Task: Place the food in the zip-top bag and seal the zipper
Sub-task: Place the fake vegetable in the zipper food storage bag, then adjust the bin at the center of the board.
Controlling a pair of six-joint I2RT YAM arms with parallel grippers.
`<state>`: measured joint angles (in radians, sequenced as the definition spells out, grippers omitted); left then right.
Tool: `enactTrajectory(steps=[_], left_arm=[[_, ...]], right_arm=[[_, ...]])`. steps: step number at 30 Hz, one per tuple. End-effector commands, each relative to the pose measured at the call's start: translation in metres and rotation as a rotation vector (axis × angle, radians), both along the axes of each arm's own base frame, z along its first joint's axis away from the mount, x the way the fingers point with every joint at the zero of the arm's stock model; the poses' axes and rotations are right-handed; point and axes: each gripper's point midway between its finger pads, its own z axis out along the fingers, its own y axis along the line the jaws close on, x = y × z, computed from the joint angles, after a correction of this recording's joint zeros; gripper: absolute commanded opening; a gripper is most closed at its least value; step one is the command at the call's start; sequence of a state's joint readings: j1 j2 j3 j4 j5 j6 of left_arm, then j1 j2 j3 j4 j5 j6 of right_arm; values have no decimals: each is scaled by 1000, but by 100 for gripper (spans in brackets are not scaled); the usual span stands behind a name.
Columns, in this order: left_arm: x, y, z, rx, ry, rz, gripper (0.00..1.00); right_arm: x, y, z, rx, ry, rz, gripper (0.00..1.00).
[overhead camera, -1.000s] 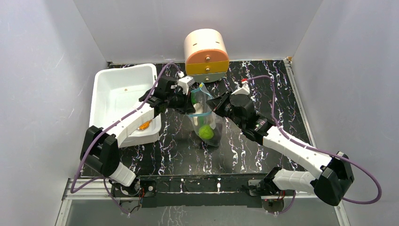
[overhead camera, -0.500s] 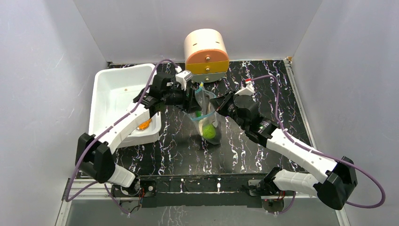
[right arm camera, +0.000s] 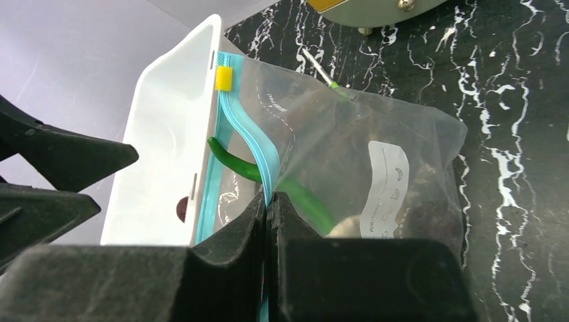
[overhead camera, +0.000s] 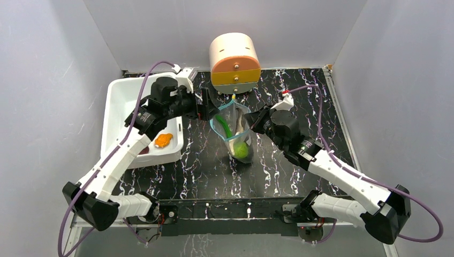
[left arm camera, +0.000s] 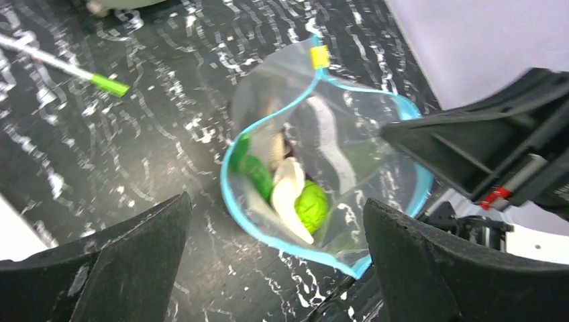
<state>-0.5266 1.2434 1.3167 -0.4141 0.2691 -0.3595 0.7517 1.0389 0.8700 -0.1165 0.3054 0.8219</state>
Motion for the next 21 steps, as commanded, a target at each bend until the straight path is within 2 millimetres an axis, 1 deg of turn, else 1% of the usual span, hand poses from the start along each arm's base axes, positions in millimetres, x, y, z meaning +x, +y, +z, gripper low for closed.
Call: enactTrajectory(steps=[1,3,7,10,14,17,21], left_arm=[[-4,37,-9,97,43,181,98],[-3,52,-18,136,52,257,98],[3,91,-44,243,76,433,98],[8,111,-56,279,107,512,99],[17,135,-77,273,197,614,98],[21,161,-91,283,260,748,98],[24,202,-101,304,311,966,98]], right_arm=[[-3,-16,23,-18,-90,-32,0],[-6,-20,28,-15,-106,-34,0],[-9,-21,29,-32,-115,-21,0],[-10,-23,28,-54,-119,-13,0],[-9,-28,13,-151,-158,-3,0],[-13,-27,8,-179,-197,38,0],[-20,-26,-2,-231,-201,87,0]])
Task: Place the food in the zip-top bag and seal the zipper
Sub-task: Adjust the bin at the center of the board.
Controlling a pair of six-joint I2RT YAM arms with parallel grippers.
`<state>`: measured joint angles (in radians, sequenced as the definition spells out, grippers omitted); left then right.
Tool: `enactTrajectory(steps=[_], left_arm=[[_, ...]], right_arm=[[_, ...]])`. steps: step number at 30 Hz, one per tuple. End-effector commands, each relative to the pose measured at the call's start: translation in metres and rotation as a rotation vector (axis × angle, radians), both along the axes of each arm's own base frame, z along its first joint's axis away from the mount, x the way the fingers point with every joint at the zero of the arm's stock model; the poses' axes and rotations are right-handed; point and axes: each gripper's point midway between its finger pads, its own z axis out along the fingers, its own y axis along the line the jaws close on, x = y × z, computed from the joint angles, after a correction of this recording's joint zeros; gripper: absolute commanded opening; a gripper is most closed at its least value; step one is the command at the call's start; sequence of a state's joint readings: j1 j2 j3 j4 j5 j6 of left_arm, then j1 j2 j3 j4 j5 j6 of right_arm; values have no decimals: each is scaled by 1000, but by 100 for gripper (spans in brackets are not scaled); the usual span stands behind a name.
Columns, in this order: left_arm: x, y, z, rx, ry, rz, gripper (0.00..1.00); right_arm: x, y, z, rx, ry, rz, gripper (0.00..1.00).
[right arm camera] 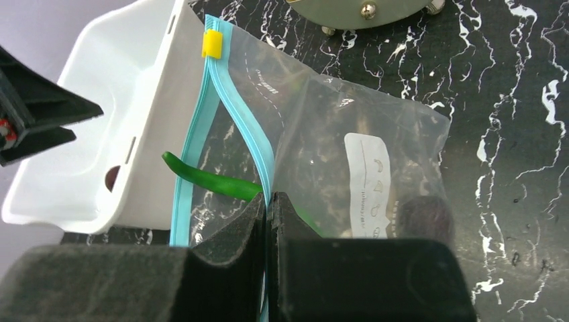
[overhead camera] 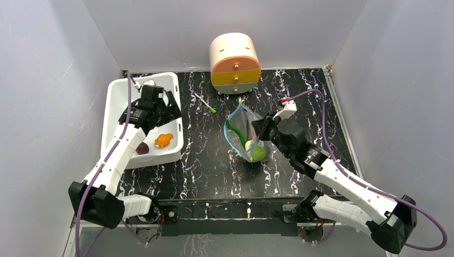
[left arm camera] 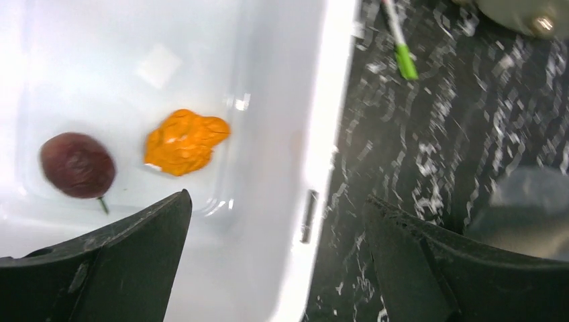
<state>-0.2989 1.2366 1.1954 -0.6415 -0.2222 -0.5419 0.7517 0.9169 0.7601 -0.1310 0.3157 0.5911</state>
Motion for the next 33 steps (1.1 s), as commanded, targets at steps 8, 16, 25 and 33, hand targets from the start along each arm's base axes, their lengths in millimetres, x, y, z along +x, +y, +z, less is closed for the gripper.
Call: enactTrajectory(steps=[8,16,25,33], left_arm=[[26,22,-5,-90,31,218,77],[28,-13,-13,-167,111,17,69],[45,-11,-25,-76,66,-93,70],[38,-9,-23,39,106,-149,68]], right_arm=[[-28,-5,32,-32,-134,140,0],[-37,-11,24,-75,-107,161,0],[-39,-16,15,-113,-88,157,0],[-32,-28,31,-124,-35,64,0]])
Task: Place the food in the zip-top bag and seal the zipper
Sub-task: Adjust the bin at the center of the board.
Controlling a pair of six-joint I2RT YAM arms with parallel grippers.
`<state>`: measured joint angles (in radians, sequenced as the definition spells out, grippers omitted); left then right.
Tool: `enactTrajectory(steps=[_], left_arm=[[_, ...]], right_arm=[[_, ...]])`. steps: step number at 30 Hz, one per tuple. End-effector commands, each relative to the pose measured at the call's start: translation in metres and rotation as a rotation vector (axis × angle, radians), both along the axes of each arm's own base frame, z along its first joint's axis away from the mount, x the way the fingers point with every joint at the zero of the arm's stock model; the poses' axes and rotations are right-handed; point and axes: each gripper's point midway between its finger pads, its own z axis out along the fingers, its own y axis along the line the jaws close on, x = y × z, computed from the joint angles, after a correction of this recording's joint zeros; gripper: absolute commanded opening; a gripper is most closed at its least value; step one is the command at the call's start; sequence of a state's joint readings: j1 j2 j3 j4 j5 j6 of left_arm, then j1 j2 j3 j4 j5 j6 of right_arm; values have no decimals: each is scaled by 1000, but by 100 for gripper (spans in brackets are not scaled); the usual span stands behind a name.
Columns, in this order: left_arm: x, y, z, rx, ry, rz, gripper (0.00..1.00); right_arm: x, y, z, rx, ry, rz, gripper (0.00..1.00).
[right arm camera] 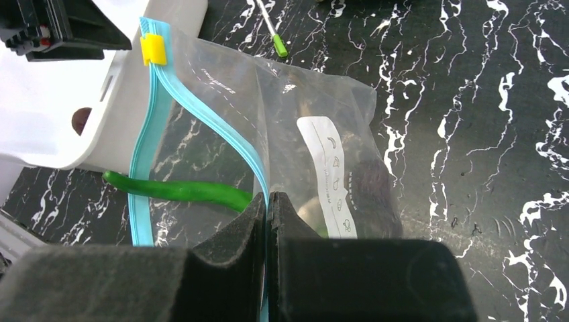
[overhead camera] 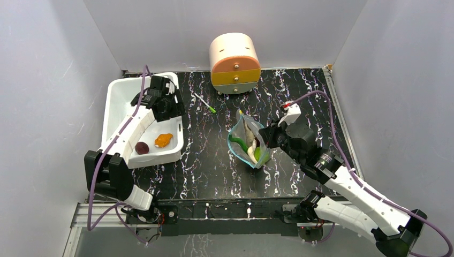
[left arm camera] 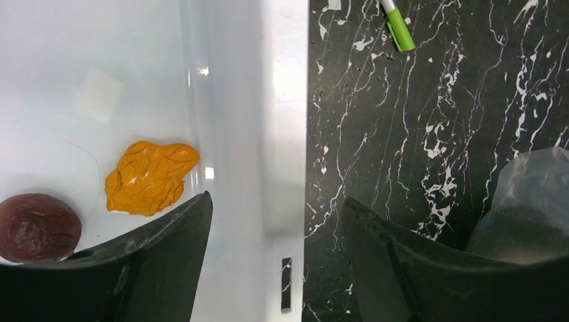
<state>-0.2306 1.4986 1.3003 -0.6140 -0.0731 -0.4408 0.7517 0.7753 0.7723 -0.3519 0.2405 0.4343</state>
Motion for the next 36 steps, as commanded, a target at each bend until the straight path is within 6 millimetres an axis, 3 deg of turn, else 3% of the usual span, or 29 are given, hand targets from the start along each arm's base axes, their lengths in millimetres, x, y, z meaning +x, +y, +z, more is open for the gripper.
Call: enactTrajectory(steps=[1,5,7,10,15,23,26,27,30,32,34,36], left_arm=[[0,-2,22,39,-44,-53,68],[5,-3,25,43,-65,-35,66],[3,0,18,61,-60,-15,65],[3,-1,13,59,-43,-4,63],[6,-8,27,77,-64,-47,58],[-23,-9,21,133,0,-198,47],[-32,-5,25,158,-10,-248,43],[-36,-4,25,164,-5,-265,40],[-46,-5,27,171,1,-327,16],[-53,-3,24,191,23,-359,7],[-58,-1,22,203,54,-381,9],[-61,1,22,208,73,-361,29]], right_arm=[[2,-2,39,42,-36,-22,0],[-5,-5,33,-33,-21,23,0],[-11,-6,33,-33,-22,43,0],[-23,-5,51,8,-74,99,0],[-35,-9,85,45,-89,121,0],[-42,-33,85,64,-56,24,0],[-43,-41,75,73,-39,-22,0],[-42,-45,73,76,-32,-44,0],[-44,-60,78,70,-37,-106,0],[-45,-70,86,60,-50,-136,0],[-46,-77,92,54,-63,-157,0],[-46,-81,98,59,-77,-172,0]])
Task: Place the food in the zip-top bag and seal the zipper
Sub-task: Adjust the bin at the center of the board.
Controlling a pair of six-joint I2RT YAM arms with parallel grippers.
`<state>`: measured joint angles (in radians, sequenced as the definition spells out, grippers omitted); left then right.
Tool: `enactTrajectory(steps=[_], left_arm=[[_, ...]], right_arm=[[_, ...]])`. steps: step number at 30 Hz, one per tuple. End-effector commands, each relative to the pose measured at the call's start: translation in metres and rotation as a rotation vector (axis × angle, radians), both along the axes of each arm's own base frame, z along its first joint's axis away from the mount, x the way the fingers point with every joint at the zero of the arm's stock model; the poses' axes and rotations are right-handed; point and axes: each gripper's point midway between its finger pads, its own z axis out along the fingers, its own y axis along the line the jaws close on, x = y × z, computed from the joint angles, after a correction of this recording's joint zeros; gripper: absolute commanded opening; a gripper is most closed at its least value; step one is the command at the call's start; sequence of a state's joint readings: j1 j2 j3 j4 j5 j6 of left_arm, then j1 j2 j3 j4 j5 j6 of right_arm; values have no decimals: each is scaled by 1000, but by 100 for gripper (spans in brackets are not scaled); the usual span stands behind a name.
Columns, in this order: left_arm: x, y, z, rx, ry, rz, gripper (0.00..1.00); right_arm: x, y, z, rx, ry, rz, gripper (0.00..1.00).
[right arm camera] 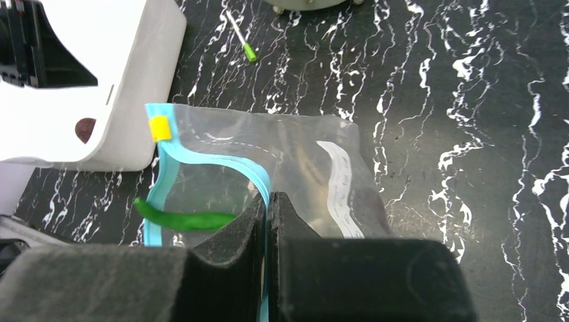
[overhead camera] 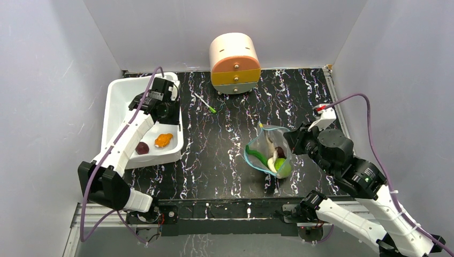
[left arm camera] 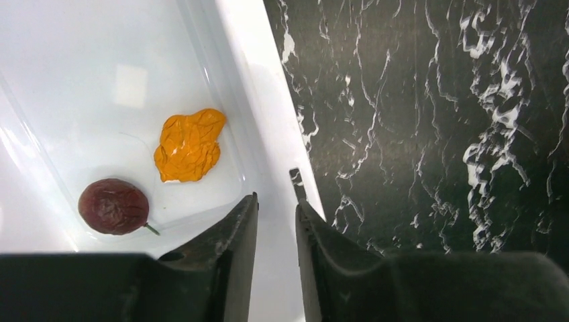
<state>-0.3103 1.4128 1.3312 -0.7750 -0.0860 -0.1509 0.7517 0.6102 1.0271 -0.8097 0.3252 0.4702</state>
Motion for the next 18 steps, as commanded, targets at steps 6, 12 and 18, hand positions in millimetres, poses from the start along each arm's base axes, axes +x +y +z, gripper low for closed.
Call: enactTrajectory(steps=[6,12,18], left_arm=[[7,-5,18,-64,-60,84,47],[32,-12,-1,-68,-69,117,61],[51,-24,-12,-70,-71,34,48]], right_arm=[[10,-3,46,85,-127,-46,0],[13,16,50,26,-130,56,0],[22,31,62,-30,-189,126,0]])
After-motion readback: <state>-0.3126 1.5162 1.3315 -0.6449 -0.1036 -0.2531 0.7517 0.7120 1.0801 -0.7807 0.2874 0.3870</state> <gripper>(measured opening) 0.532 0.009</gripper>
